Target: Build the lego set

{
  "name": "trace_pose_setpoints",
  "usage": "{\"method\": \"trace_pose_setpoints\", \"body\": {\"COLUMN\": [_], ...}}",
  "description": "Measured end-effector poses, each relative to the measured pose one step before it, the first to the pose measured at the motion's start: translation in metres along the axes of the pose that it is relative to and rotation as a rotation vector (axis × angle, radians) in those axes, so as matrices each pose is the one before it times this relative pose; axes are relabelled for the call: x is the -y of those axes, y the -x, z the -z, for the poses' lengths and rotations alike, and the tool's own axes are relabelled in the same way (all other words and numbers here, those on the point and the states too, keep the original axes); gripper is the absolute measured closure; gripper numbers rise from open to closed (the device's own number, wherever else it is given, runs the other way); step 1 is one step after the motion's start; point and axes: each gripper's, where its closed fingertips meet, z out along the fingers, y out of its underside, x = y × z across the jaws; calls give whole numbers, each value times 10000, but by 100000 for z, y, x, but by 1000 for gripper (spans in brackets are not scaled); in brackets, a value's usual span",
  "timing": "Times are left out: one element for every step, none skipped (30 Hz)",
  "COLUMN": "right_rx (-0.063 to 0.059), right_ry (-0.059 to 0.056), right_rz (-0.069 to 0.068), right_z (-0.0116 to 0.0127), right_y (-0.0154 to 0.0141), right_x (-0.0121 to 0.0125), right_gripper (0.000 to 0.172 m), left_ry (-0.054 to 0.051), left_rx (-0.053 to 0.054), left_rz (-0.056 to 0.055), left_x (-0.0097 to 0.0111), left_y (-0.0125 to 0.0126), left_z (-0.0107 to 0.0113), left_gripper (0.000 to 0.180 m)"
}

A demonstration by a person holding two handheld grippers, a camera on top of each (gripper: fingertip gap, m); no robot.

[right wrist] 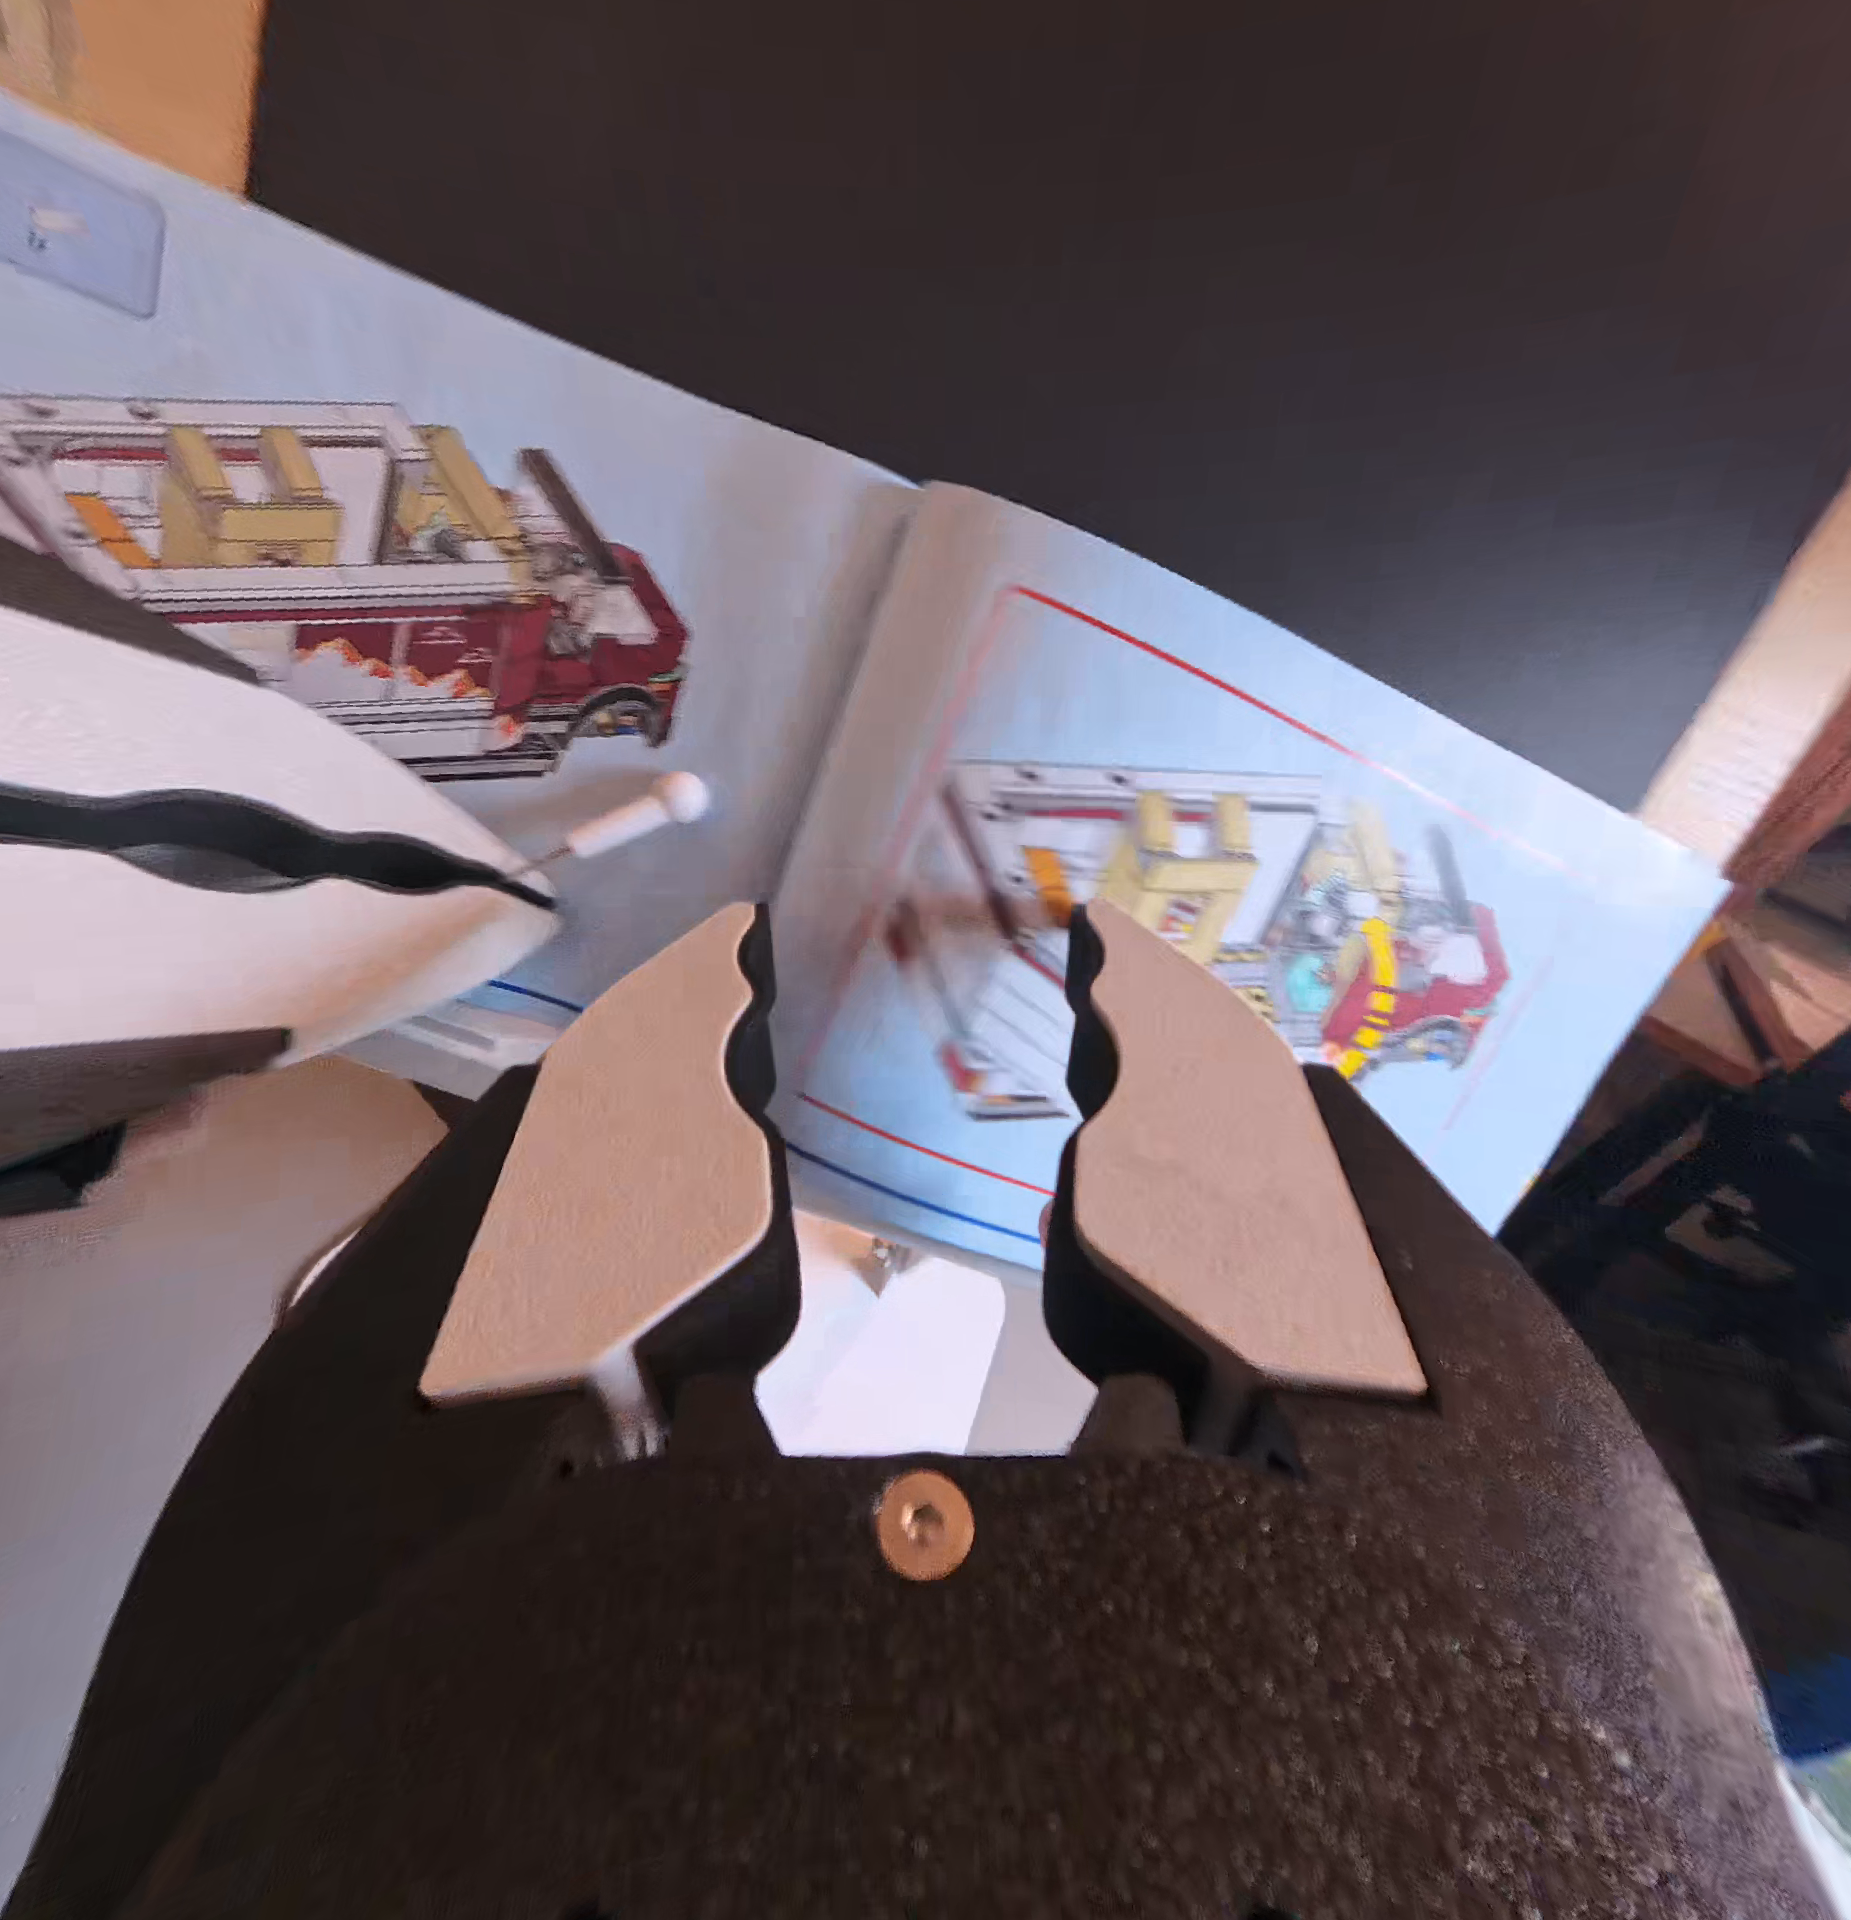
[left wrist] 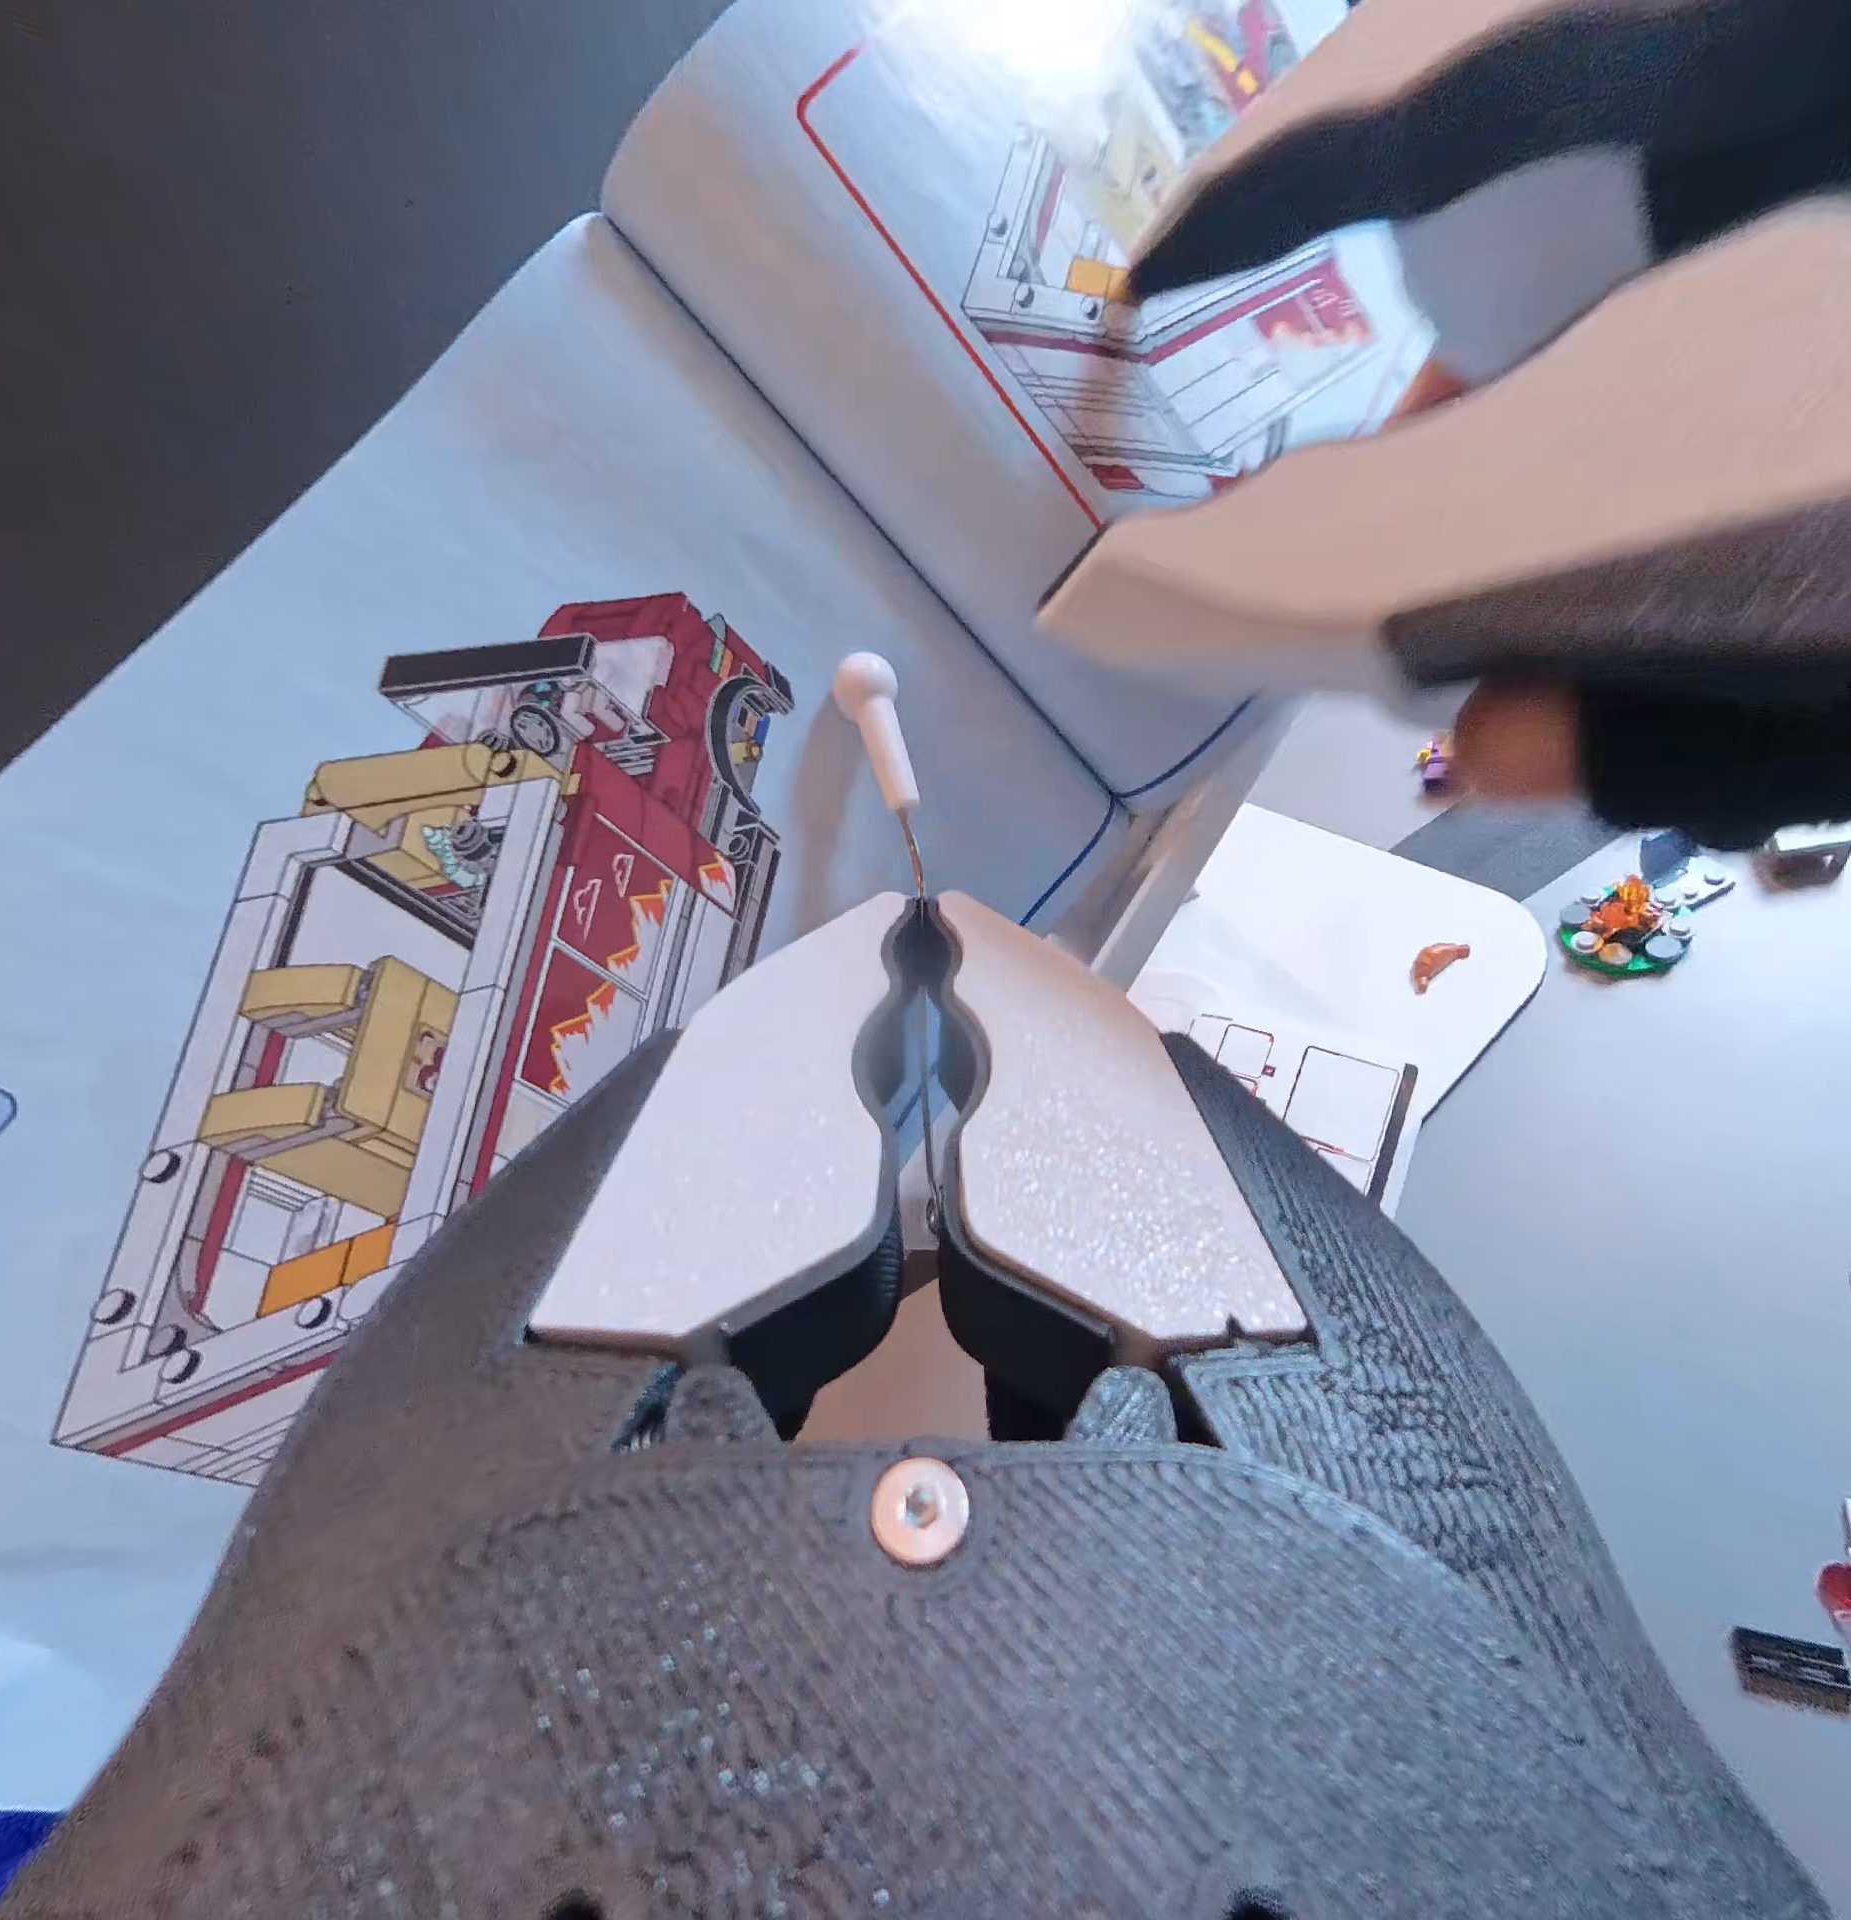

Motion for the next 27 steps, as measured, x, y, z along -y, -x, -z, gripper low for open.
{"method": "trace_pose_setpoints", "body": {"right_rx": [-183,-109,-179,-170,-45,-31,13,172,413,613,558,508,445,359,161,168,244,260,200,172,157,119,50,47,60,-51,-89], "right_ry": [9,-6,-7,-1,44,208,244,236,224,110,7,-10,-68,-108,-42,86,73,38,41,75,52,46,56,91,86,135,139], "right_rz": [-363,-451,-551,-544,-492,-346,-197,-157,-208,-336,-364,-194,-122,-94,-136,-122,-154,-191,-103,44,89,95,88,45,52,138,183], "right_z": [376,306,263,169,33,-98,-247,-365,-399,-312,-196,-122,-31,50,84,110,222,286,345,383,359,310,243,129,40,-5,-6], "right_y": [-1331,-1418,-1669,-1786,-1602,-1436,-1230,-841,-381,38,97,199,250,225,-7,-23,132,258,313,340,379,327,176,88,98,-19,-53], "right_x": [-393,-399,-399,-384,-391,-613,-717,-743,-684,-426,-146,-12,159,283,184,-30,-54,-57,-94,-191,-161,-116,-76,-85,2,16,58], "right_gripper": [116,109,110,108,103,98,93,89,86,85,85,90,98,110,116,121,127,130,132,135,138,140,141,142,142,142,141], "left_ry": [-1,-6,-13,-2,2,0,17,34,34,13,-8,-20,-3,17,23,30,56,70,21,52,36,-322,-504,-459,-445,-250,-30], "left_rx": [-34,-50,-44,-29,-45,-50,-3,33,30,-11,-67,-101,-89,-47,-4,30,57,61,-11,-13,137,223,162,121,-151,-294,-280], "left_rz": [-53,-17,6,-12,-13,-22,-104,-168,-182,-131,-32,5,-66,-97,-125,-118,-72,-10,45,52,41,-38,-88,-128,-113,-29,-67], "left_x": [-31,-44,-77,-67,-53,-33,-40,-34,-41,-26,6,19,25,1,-21,-71,-155,-190,-100,-124,-10,594,1005,1042,1058,824,478], "left_y": [84,123,138,173,136,110,140,163,150,118,79,35,47,65,96,151,212,229,100,0,-17,-118,-407,-577,-1044,-1247,-1143], "left_z": [-35,-25,-23,-16,-38,-43,-57,-67,-81,-68,-56,-41,-31,-18,-22,-42,-47,-8,72,191,354,560,710,594,360,-44,-438], "left_gripper": [180,180,180,180,180,179,180,180,180,180,180,180,180,180,180,180,180,180,180,180,179,170,168,169,173,179,180]}}
